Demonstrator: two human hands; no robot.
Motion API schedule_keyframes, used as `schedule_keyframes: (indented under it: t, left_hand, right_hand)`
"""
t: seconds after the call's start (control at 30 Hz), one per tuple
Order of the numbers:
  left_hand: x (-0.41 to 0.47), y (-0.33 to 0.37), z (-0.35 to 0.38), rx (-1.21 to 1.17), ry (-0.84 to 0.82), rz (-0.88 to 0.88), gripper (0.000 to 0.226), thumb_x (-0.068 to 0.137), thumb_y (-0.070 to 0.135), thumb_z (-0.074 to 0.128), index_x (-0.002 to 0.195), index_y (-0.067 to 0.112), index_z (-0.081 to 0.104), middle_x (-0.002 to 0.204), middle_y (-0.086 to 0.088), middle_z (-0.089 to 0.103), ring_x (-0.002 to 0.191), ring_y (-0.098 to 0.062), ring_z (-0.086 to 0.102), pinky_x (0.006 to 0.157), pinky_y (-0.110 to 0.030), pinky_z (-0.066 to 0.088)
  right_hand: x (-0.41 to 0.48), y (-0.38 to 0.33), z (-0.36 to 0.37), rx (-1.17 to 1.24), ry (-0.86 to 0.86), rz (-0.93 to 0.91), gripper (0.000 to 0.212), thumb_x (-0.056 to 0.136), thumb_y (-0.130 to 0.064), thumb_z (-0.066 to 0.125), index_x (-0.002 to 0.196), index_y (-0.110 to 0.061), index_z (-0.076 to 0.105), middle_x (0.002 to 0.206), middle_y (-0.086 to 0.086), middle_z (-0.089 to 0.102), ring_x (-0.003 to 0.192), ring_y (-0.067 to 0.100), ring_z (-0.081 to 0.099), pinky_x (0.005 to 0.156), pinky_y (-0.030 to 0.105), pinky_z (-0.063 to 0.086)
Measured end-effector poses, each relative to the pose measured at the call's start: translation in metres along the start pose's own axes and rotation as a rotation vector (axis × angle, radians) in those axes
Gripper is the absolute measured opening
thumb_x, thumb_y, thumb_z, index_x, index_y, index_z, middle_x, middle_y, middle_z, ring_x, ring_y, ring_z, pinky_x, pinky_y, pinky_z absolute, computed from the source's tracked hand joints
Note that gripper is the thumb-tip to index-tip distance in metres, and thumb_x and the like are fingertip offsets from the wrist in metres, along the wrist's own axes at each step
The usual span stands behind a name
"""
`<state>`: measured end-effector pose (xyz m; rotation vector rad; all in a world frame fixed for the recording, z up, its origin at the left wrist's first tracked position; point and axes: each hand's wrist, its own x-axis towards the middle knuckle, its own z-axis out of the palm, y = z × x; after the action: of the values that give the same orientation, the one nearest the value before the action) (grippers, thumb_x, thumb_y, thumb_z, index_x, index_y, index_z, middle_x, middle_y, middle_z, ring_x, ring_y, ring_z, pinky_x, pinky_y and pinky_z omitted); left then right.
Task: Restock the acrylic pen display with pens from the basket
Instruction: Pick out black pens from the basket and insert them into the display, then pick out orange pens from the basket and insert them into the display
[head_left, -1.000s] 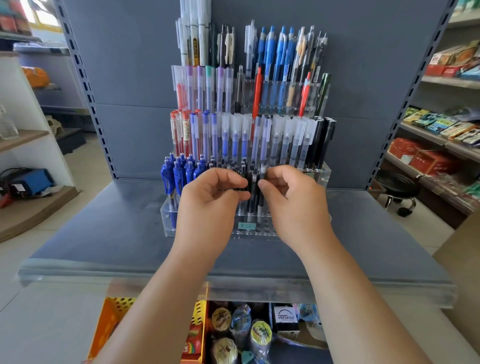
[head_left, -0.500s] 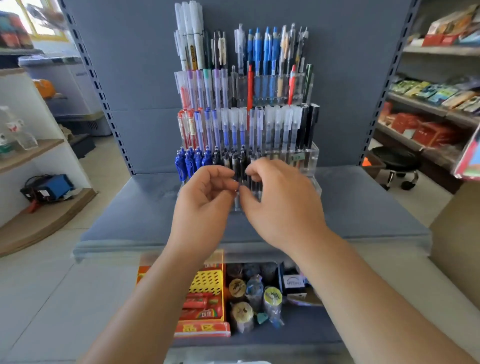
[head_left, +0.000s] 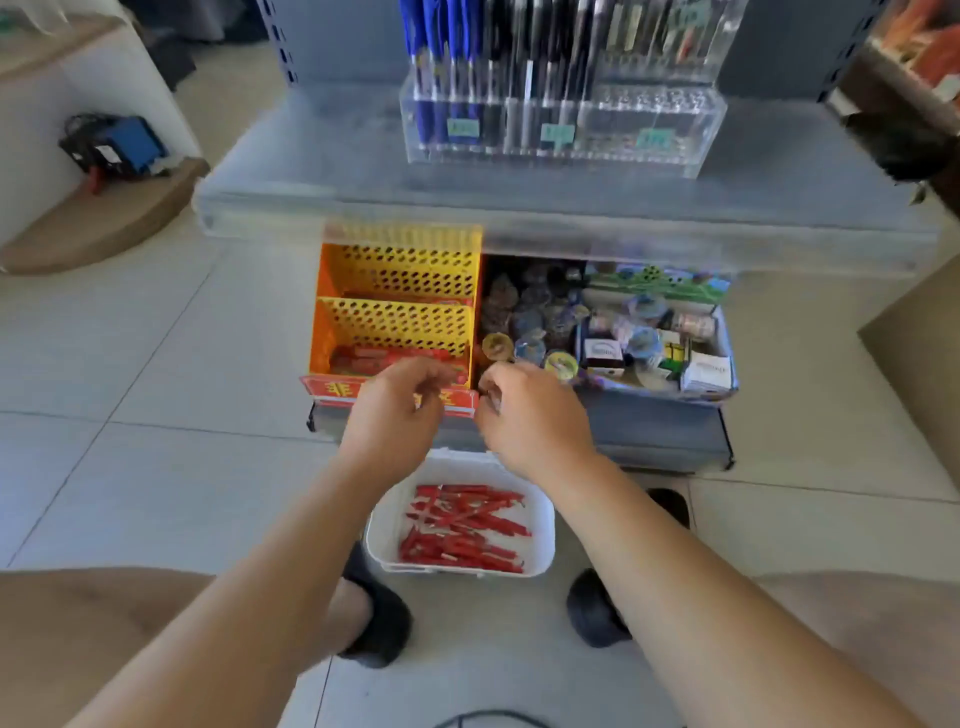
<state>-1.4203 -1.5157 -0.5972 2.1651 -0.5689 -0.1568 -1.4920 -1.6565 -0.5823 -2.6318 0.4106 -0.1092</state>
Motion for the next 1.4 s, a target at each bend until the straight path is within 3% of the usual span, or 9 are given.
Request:
schedule_keyframes:
  t: [0.17,0.33,0.5,0.77,0.87,0.97,1.13,1.23,1.4]
  left_hand:
    - [-0.023,-0.065,0.041,0.250,-0.138,-0.026,0.034,0.088,0.001,0.052,0.113,0.015,0.069,0.111,-0.001,0.067,0.096,-0.019,0.060,0.082,-0.031,0.049]
    - [-0.033,-0.100,0.075,0.335,-0.267,-0.110,0.037,0.090,0.004,0.053,0.121,0.018,0.066,0.123,-0.002,0.066,0.107,-0.020,0.062,0.094,-0.032,0.051]
    - [-0.038,-0.119,0.093,0.333,-0.490,-0.147,0.045,0.090,-0.009,0.046,0.127,0.012,0.062,0.131,-0.008,0.060,0.114,-0.026,0.058,0.096,-0.031,0.045]
    - [-0.031,-0.155,0.119,0.366,-0.534,-0.279,0.041,0.094,-0.004,0.048,0.130,0.014,0.058,0.133,-0.005,0.055,0.115,-0.024,0.056,0.096,-0.029,0.045]
    - [-0.022,-0.168,0.137,0.373,-0.559,-0.268,0.044,0.090,-0.005,0.050,0.127,0.015,0.061,0.128,-0.005,0.056,0.114,-0.026,0.056,0.089,-0.024,0.039]
    - [-0.015,-0.180,0.149,0.399,-0.609,-0.289,0.044,0.087,-0.005,0.053,0.126,0.015,0.060,0.128,-0.006,0.055,0.111,-0.028,0.058,0.095,-0.035,0.049]
    - [-0.005,-0.208,0.156,0.433,-0.632,-0.410,0.049,0.087,-0.001,0.054,0.134,0.014,0.051,0.135,-0.008,0.046,0.111,-0.030,0.057,0.096,-0.046,0.052]
    - [0.001,-0.227,0.157,0.438,-0.582,-0.585,0.053,0.091,0.006,0.054,0.141,0.015,0.039,0.139,-0.007,0.039,0.110,-0.029,0.055,0.095,-0.041,0.050]
    - [0.000,-0.241,0.174,0.451,-0.564,-0.797,0.033,0.103,0.011,0.041,0.135,0.009,0.049,0.127,-0.010,0.056,0.102,-0.028,0.057,0.056,-0.010,0.040]
  right_hand:
    - [-0.006,0.025,0.057,-0.035,-0.115,0.038,0.016,0.093,-0.028,0.052,0.103,-0.020,0.063,0.100,0.002,0.065,0.090,0.030,0.061,0.067,0.037,0.047]
    - [-0.007,0.046,0.095,0.060,-0.168,0.132,0.018,0.092,-0.022,0.053,0.106,-0.019,0.066,0.107,0.002,0.067,0.096,0.027,0.061,0.078,0.042,0.054]
    - [-0.025,0.069,0.148,0.104,-0.354,0.203,0.020,0.091,-0.016,0.054,0.107,-0.014,0.065,0.106,0.007,0.069,0.099,0.028,0.061,0.076,0.029,0.044]
    - [-0.021,0.092,0.197,0.179,-0.474,0.338,0.020,0.091,-0.010,0.057,0.111,-0.014,0.061,0.098,-0.001,0.060,0.088,0.020,0.056,0.076,0.031,0.045]
    - [-0.012,0.097,0.216,0.164,-0.494,0.362,0.021,0.091,-0.011,0.056,0.111,-0.015,0.061,0.106,0.004,0.064,0.098,0.026,0.060,0.082,0.035,0.049]
    - [-0.009,0.104,0.237,0.149,-0.512,0.360,0.030,0.089,-0.013,0.055,0.118,-0.015,0.063,0.118,0.006,0.063,0.109,0.027,0.059,0.088,0.034,0.048]
    - [-0.002,0.121,0.264,0.046,-0.551,0.462,0.053,0.087,-0.019,0.054,0.139,-0.027,0.047,0.144,0.000,0.041,0.119,0.026,0.054,0.097,0.038,0.049]
    - [0.009,0.122,0.274,0.036,-0.583,0.499,0.071,0.088,-0.016,0.052,0.153,-0.032,0.027,0.155,0.000,0.031,0.136,0.026,0.042,0.105,0.044,0.045]
    - [0.022,0.121,0.287,0.015,-0.649,0.528,0.068,0.091,-0.021,0.053,0.152,-0.028,0.024,0.147,0.009,0.041,0.129,0.032,0.047,0.098,0.043,0.047]
